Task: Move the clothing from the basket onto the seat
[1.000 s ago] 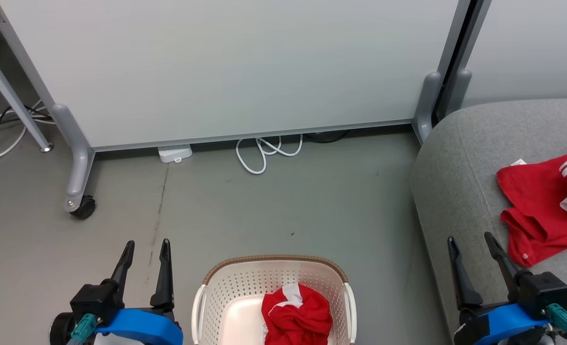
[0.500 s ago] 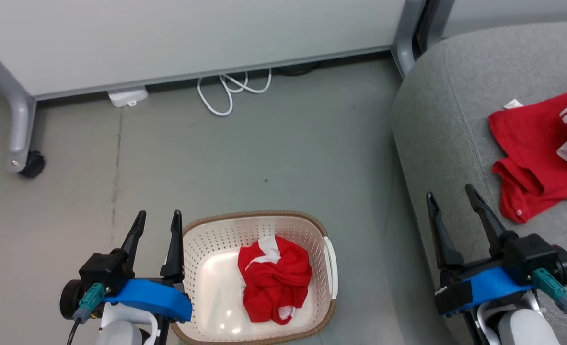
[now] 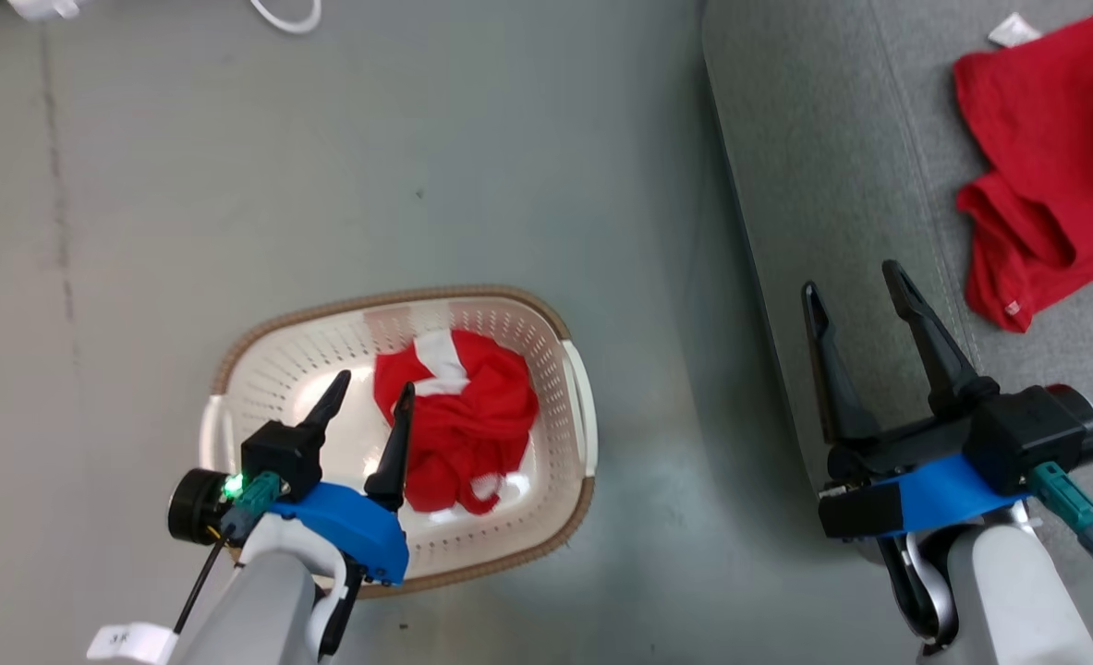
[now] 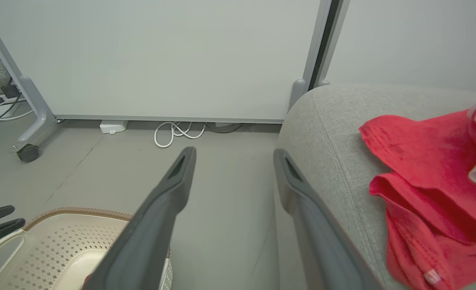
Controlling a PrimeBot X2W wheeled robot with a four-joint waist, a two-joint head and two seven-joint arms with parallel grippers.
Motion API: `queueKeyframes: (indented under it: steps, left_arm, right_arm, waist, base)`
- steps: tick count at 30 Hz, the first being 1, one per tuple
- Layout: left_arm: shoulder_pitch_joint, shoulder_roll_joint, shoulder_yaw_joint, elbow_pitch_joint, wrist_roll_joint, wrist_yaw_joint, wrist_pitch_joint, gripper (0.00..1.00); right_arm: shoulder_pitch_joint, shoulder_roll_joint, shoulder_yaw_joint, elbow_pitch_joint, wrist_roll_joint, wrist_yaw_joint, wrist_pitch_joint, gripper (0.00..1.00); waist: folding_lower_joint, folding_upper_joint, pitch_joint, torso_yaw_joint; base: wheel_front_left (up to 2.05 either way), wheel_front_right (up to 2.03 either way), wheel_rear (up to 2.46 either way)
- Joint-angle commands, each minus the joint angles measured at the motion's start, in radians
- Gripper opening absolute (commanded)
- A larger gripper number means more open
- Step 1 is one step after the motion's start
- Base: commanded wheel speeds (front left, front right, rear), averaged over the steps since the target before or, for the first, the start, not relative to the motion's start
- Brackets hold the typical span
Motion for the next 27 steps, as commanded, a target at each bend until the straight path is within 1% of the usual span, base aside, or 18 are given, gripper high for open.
queueKeyframes:
  steps: [1, 7, 14, 20, 27]
  left_arm:
    - [-0.037, 0.016, -0.014, 0.025, -0.003, -0.001, -0.005, 1.00]
    - [-0.145, 0.032, -0.065, 0.174, -0.035, -0.001, -0.005, 1.00]
    - [-0.252, 0.051, -0.072, 0.286, -0.026, -0.001, -0.005, 1.00]
    - [-0.302, 0.072, -0.094, 0.346, -0.009, -0.001, -0.005, 1.00]
    - [-0.357, 0.097, -0.094, 0.400, 0.012, 0.025, -0.005, 1.00]
  right_arm:
    - [-0.022, 0.001, 0.006, -0.011, 0.005, 0.000, -0.008, 1.00]
    - [-0.057, 0.001, 0.027, -0.034, 0.017, 0.000, -0.023, 1.00]
    - [-0.093, 0.001, 0.047, -0.057, 0.035, 0.000, -0.040, 1.00]
    - [-0.108, 0.001, 0.061, -0.066, 0.053, 0.000, -0.052, 1.00]
    - [-0.119, 0.001, 0.086, -0.069, 0.080, 0.000, -0.062, 1.00]
  waist:
    - [-0.0003, 0.0000, 0.080, -0.044]
    - [-0.0003, 0.0000, 0.197, -0.081]
    - [-0.0003, 0.0000, 0.325, -0.125]
    - [-0.0003, 0.0000, 0.393, -0.146]
    - [-0.0003, 0.0000, 0.443, -0.170]
  base:
    - [0.00, 0.00, 0.00]
    - [0.00, 0.00, 0.00]
    - [0.00, 0.00, 0.00]
    - [0.00, 0.00, 0.00]
    - [0.00, 0.00, 0.00]
